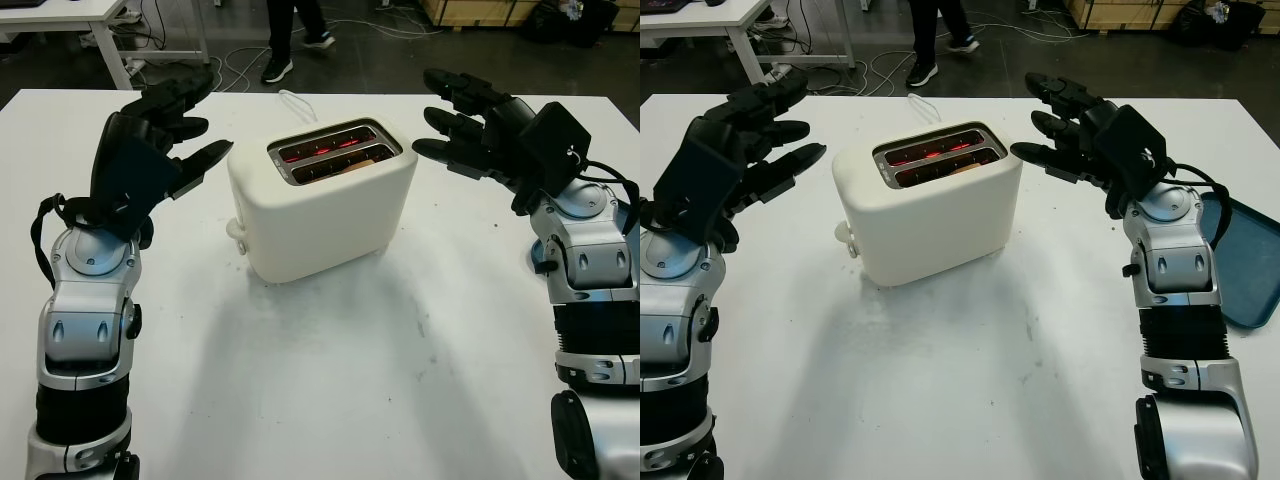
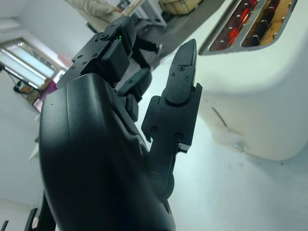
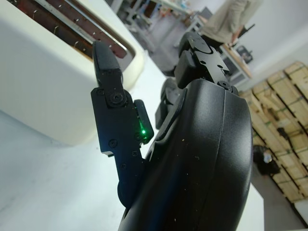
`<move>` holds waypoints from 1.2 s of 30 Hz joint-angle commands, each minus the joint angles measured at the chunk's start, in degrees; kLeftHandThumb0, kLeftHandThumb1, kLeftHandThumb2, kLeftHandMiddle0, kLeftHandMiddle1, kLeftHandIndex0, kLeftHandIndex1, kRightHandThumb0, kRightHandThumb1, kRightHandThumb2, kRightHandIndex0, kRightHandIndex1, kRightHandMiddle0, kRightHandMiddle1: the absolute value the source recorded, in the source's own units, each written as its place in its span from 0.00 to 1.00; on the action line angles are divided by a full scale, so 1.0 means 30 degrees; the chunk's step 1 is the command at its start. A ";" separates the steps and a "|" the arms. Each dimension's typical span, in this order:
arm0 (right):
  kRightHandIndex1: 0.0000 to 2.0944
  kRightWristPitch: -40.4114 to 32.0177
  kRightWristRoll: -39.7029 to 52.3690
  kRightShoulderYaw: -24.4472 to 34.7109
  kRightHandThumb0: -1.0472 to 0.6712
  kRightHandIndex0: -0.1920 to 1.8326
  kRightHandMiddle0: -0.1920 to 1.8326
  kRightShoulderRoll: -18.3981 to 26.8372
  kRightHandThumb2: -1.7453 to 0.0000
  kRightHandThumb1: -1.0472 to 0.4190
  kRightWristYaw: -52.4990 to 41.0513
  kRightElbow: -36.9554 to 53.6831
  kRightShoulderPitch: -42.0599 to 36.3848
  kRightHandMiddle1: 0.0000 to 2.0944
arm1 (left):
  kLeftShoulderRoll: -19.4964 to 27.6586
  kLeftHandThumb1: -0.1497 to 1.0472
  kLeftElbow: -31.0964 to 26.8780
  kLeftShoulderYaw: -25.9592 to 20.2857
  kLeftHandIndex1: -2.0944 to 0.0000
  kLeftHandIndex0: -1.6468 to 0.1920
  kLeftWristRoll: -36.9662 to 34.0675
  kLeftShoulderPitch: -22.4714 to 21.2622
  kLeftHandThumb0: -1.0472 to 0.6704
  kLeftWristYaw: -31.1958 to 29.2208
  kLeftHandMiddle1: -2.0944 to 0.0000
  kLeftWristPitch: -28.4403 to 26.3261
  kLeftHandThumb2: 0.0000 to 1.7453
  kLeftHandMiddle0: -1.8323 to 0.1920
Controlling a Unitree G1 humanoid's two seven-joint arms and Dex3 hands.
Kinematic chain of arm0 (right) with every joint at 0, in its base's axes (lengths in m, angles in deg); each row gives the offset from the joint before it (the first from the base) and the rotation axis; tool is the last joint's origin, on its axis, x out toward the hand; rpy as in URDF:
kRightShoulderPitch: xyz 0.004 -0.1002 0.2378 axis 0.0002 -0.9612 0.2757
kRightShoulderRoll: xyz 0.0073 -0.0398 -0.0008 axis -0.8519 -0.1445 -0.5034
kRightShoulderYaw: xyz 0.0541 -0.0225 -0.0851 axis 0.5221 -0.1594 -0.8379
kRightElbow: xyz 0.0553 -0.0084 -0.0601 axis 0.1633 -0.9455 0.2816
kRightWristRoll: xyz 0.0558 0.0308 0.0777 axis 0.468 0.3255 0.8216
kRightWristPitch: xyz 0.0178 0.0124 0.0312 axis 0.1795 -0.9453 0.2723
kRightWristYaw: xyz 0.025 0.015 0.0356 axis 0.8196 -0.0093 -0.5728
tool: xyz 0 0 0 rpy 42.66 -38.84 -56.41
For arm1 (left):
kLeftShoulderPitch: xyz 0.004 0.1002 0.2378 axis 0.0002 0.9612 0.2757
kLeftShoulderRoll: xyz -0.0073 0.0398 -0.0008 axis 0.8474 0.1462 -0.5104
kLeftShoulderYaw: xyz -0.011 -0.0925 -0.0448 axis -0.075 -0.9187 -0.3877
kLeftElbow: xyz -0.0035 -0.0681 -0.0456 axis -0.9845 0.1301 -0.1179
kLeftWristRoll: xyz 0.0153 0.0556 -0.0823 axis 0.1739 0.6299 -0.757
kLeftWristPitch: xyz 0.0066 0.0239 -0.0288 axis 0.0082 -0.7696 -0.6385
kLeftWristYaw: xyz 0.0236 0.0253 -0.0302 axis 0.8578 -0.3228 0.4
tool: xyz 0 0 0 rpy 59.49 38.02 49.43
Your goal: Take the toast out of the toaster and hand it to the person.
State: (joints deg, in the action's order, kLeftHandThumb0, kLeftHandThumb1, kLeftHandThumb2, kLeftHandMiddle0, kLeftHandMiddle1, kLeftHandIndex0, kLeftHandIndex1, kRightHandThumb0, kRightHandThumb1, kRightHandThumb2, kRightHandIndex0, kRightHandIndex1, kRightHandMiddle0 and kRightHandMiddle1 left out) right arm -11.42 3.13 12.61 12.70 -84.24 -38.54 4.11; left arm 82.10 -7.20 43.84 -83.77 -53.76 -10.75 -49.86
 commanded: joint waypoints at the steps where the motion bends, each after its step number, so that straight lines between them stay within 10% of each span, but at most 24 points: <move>1: 0.00 0.0006 0.0219 0.0043 0.36 0.21 0.21 -0.0168 1.00 0.13 0.0138 0.0064 0.0092 0.00 | -0.0026 0.89 0.0061 0.0107 0.99 0.60 -0.0104 -0.0011 0.31 -0.0057 0.60 0.0130 0.06 0.81; 36: 0.03 -0.0717 0.0546 -0.0421 0.33 0.23 0.25 -0.0442 1.00 0.12 0.0231 0.2220 -0.1589 0.02 | -0.0318 0.89 -0.1167 -0.0216 0.99 0.62 -0.0236 0.0531 0.35 -0.0002 0.57 -0.1015 0.08 0.85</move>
State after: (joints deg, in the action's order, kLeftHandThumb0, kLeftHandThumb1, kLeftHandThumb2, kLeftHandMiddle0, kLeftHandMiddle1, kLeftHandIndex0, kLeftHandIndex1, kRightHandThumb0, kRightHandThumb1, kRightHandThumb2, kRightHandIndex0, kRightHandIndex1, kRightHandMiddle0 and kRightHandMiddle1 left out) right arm -12.58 4.54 11.51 11.76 -83.93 -33.08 -0.03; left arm 81.29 -10.04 43.58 -83.90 -52.57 -10.96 -52.45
